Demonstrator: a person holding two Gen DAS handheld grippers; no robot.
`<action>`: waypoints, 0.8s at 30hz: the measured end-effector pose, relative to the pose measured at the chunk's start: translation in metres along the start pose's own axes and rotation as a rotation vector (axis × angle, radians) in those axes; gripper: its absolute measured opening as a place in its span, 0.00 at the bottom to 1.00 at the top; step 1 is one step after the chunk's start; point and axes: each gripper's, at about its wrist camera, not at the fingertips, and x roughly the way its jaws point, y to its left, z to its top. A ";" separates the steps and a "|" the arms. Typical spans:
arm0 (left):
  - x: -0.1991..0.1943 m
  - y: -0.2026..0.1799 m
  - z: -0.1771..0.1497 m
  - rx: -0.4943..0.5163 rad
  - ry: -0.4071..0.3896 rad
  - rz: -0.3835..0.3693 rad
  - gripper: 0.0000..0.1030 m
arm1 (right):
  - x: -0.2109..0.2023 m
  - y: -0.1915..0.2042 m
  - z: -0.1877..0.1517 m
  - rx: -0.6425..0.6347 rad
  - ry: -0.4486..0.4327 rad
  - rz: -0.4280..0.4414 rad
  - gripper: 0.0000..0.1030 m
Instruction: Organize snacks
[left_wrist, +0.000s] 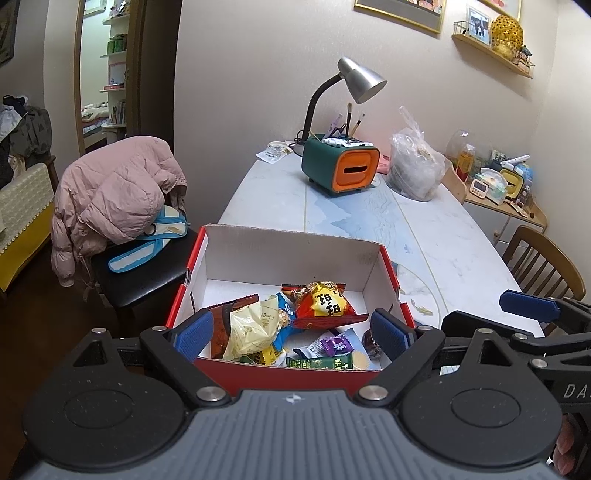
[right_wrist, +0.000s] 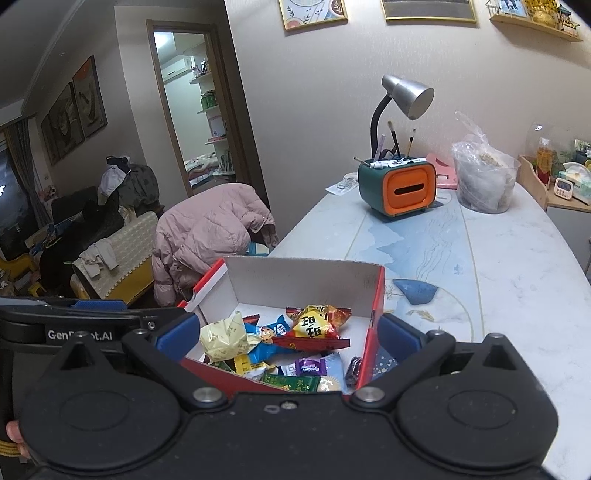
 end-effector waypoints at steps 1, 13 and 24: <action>0.000 0.000 0.000 -0.001 0.000 0.002 0.90 | 0.000 0.000 0.000 -0.001 -0.001 -0.002 1.00; -0.002 -0.002 0.000 0.011 -0.009 0.001 0.90 | 0.000 0.000 0.000 0.010 0.003 -0.014 1.00; -0.007 -0.006 0.000 0.022 -0.034 -0.005 0.90 | -0.002 -0.004 -0.002 0.040 -0.007 -0.049 1.00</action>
